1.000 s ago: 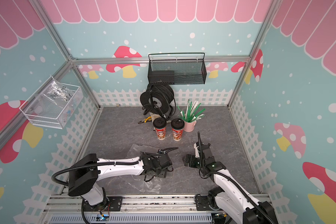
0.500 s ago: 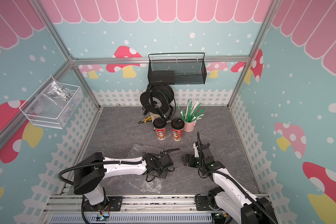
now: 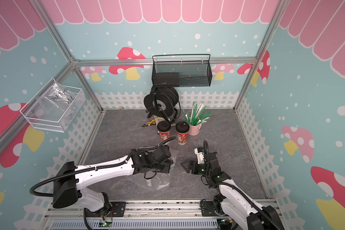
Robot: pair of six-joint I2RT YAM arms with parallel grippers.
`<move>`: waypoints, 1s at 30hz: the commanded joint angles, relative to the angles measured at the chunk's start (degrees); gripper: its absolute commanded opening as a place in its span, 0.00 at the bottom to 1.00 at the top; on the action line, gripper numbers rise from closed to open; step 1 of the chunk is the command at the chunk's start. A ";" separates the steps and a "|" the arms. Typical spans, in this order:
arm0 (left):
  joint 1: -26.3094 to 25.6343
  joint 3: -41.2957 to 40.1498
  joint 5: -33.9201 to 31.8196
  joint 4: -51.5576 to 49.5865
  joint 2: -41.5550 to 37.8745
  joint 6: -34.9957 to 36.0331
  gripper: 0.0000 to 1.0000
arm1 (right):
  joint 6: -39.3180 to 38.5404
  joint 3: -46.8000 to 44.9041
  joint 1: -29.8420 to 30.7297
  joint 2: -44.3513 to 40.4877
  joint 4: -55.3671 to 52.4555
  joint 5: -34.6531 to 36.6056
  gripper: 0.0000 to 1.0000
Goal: Pack milk tea into plastic carrier bags
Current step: Adjust the plastic carrier bag at the center of the board.
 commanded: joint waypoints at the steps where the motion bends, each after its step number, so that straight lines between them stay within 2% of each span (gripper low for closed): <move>1: 0.90 0.60 1.09 -0.86 0.27 -0.17 0.00 | 4.15 -0.51 1.10 -2.52 8.67 -5.55 0.82; 4: 1.51 0.25 1.81 -0.78 0.65 -0.54 0.00 | 6.34 -1.18 2.24 -4.50 11.68 -5.92 0.79; 6: 1.61 -0.51 1.93 0.11 0.00 -1.13 0.00 | 7.77 -2.13 3.03 -4.48 13.84 -4.97 0.73; 13: 3.46 -4.88 4.95 5.87 -2.04 -4.08 0.00 | 10.23 -1.70 8.22 3.11 22.02 -4.76 0.61; 17: 4.19 -5.79 5.26 6.76 -2.50 -4.55 0.00 | 10.08 -0.95 11.11 6.79 23.96 -3.43 0.47; 26: 4.70 -6.40 5.30 8.58 -2.83 -5.47 0.00 | 10.23 0.68 13.89 16.96 31.01 -2.61 0.32; 30: 5.09 -6.82 5.08 8.65 -3.37 -5.74 0.00 | 11.39 1.13 14.26 19.80 34.78 -3.25 0.19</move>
